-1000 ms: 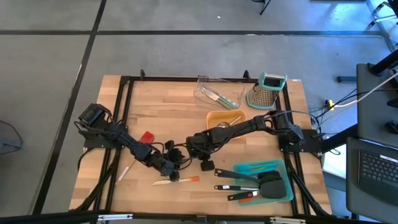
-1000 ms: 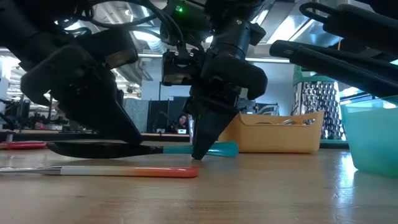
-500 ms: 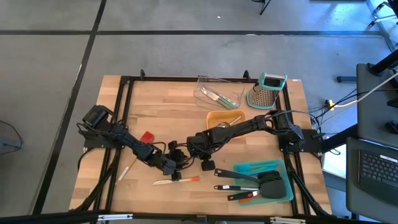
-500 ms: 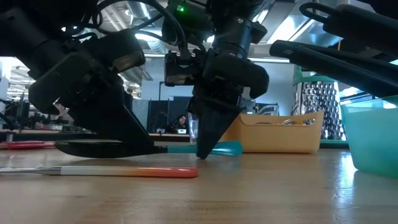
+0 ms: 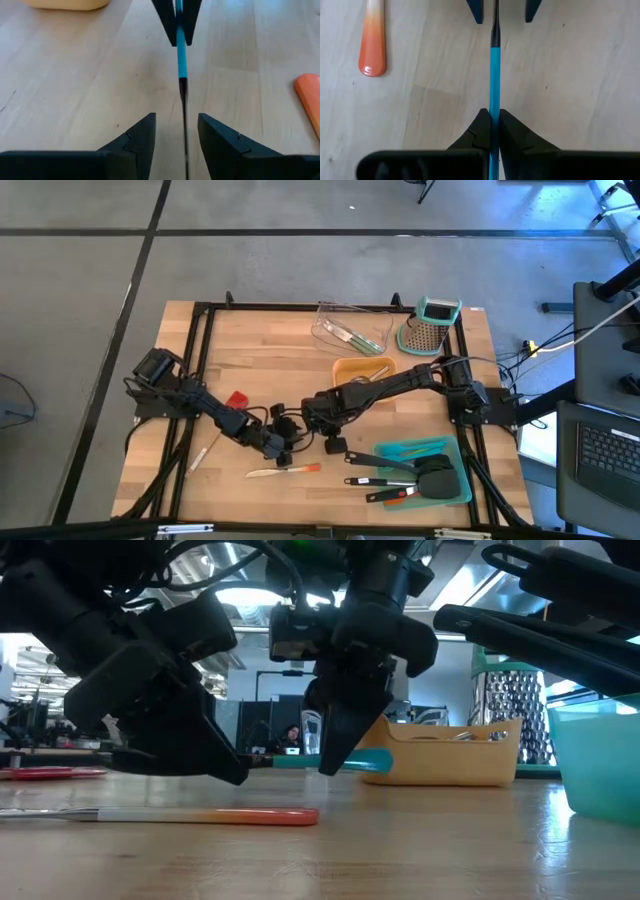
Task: Pick & Place Kitchen Items
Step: Put the blue knife into the transparent bin
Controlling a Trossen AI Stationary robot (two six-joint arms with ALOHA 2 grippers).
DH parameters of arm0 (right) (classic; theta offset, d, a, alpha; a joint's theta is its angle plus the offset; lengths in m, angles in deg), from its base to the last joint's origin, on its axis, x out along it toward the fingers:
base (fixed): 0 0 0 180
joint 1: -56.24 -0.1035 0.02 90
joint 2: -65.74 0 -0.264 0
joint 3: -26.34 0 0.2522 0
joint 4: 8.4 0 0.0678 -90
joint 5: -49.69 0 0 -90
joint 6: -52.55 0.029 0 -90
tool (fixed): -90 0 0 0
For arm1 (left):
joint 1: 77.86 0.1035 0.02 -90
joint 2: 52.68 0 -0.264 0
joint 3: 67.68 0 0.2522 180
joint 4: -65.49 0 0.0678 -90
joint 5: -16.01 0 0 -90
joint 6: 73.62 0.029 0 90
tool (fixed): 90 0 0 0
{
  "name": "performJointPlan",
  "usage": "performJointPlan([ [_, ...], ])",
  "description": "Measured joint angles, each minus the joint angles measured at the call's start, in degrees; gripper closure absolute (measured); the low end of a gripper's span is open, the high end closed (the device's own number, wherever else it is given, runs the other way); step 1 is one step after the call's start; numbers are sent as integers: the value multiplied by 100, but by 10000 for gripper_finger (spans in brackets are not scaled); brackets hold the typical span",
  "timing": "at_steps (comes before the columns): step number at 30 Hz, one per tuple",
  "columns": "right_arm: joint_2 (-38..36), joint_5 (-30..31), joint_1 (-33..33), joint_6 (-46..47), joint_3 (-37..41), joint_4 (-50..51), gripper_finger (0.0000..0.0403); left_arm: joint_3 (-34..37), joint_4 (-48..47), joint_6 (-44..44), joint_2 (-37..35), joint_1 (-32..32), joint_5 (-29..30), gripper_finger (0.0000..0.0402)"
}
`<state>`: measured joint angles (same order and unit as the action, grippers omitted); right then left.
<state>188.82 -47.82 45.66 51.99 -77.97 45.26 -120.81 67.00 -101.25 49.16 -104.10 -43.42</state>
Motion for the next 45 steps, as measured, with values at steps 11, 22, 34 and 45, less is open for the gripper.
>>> performJointPlan([
  [11,-11,-21,-12,-7,-7,1,388,0,-6,-78,0,127,-668,396],
  [22,-63,-19,-21,-219,-20,18,310,0,159,-123,0,15,-344,399],
  [34,-64,-20,-150,-330,-22,69,274,0,541,6,-35,-14,-325,400],
  [45,-63,-196,-157,92,-22,105,371,-6,484,329,-428,-60,-219,398],
])
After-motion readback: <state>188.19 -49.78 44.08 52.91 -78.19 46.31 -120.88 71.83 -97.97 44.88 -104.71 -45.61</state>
